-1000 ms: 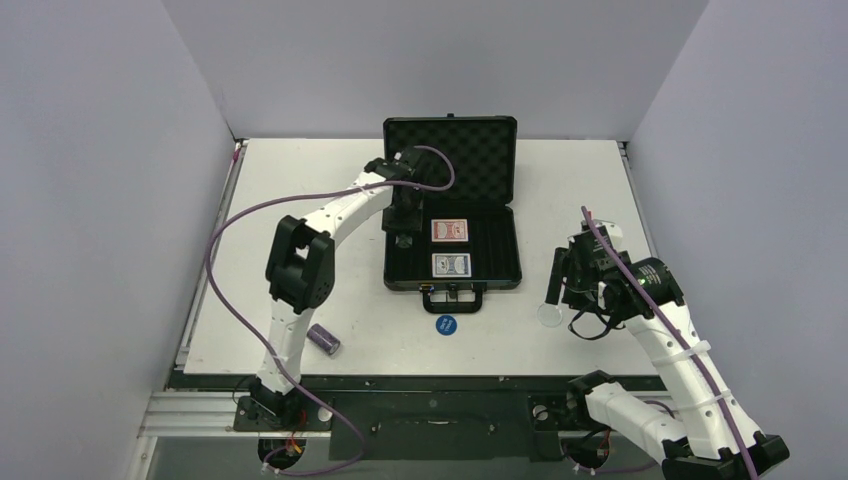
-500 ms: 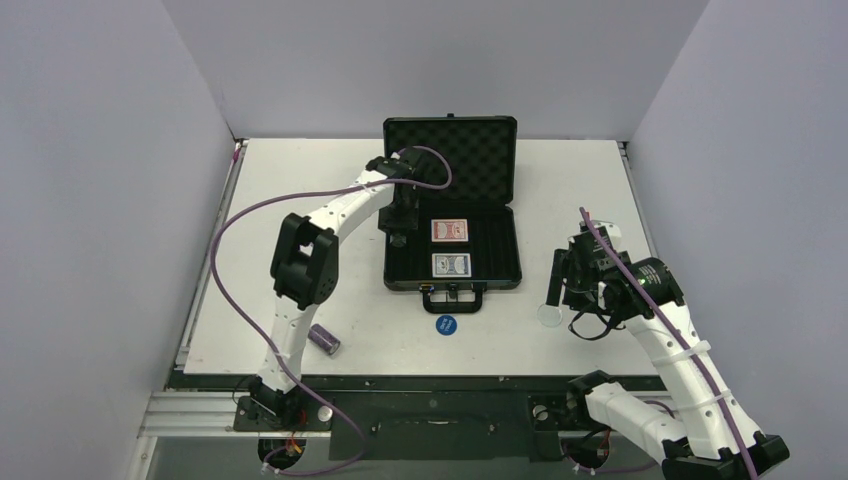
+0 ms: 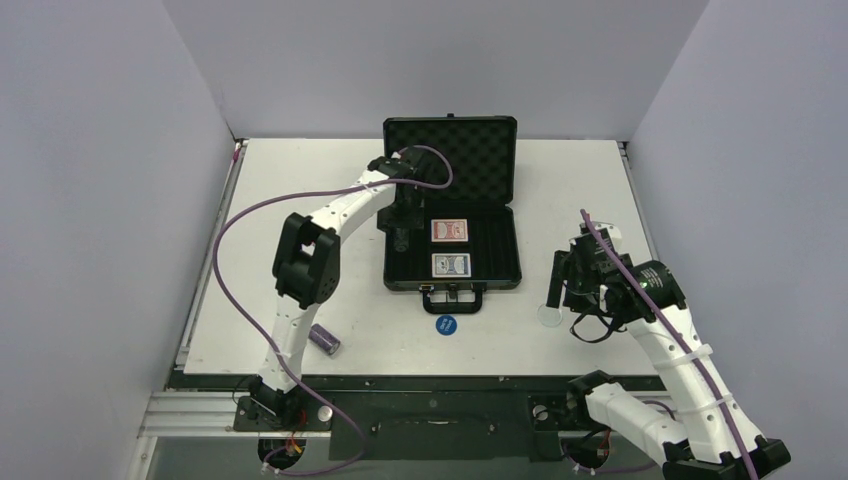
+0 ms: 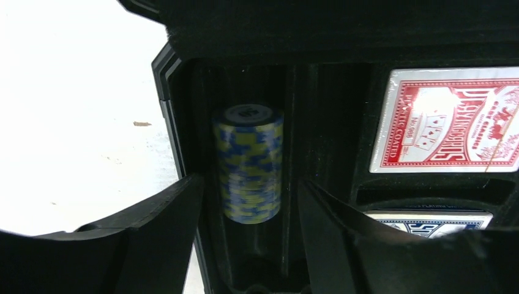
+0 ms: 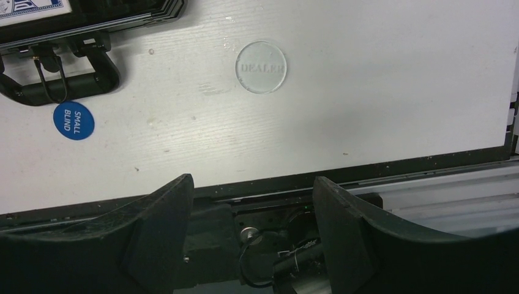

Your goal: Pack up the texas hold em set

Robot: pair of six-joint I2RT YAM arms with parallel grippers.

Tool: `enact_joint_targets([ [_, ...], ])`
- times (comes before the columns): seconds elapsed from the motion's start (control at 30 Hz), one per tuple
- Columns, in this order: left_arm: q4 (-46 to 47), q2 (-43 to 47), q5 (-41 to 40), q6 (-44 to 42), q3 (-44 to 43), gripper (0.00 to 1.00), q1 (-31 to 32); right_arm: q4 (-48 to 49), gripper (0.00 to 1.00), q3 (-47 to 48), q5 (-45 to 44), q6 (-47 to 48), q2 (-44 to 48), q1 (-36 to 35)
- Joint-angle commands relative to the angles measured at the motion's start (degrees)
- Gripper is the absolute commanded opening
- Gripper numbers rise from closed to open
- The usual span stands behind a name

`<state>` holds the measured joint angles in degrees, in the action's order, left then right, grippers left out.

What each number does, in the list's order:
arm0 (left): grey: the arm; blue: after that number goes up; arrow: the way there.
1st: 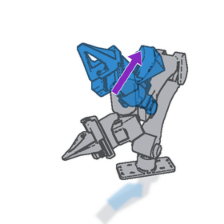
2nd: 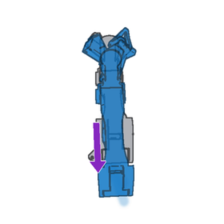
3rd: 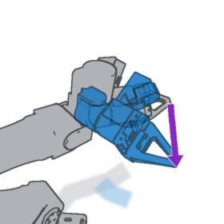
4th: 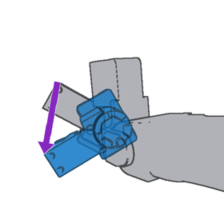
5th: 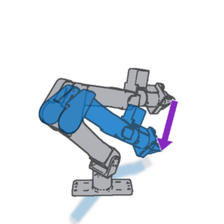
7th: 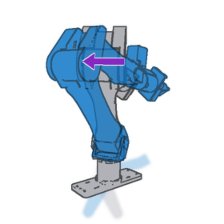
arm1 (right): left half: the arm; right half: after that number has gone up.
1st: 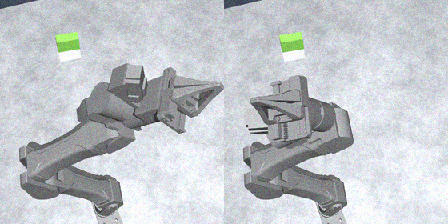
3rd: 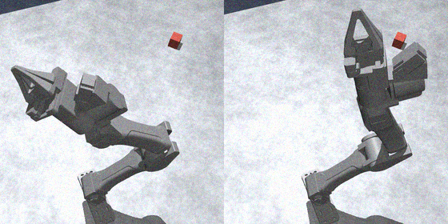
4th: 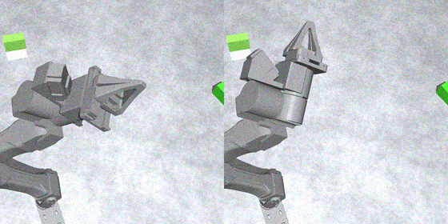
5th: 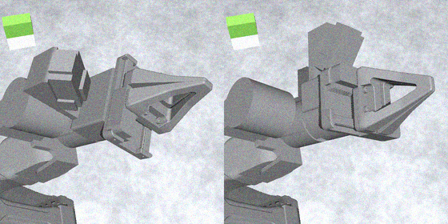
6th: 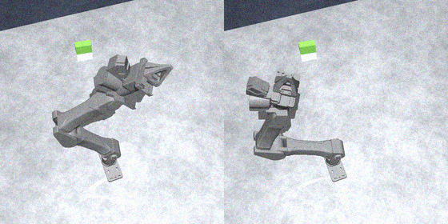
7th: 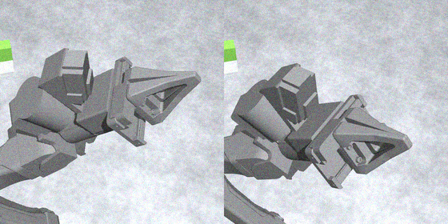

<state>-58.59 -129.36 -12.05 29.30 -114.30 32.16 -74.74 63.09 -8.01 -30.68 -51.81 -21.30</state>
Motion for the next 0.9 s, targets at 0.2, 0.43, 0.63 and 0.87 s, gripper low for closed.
enact_joint_targets([
  [0.2,1.7,4.0,-0.5,0.4,-3.8,0.73,-0.1,0.2,0.67,-0.1,0.2,0.8,-0.3,0.5],
  [0.43,2.0,13.7,-0.4,-0.7,0.9,0.76,-0.2,0.7,0.67,1.2,0.1,1.7,-2.4,0.5],
  [0.63,5.2,29.4,-0.6,-0.8,16.6,0.77,-2.3,1.3,0.67,5.2,-0.3,3.5,-6.1,0.5],
  [0.87,7.0,45.0,-1.9,-1.1,32.2,0.79,-5.8,5.3,0.66,10.6,4.1,1.2,-11.7,-1.4],
])
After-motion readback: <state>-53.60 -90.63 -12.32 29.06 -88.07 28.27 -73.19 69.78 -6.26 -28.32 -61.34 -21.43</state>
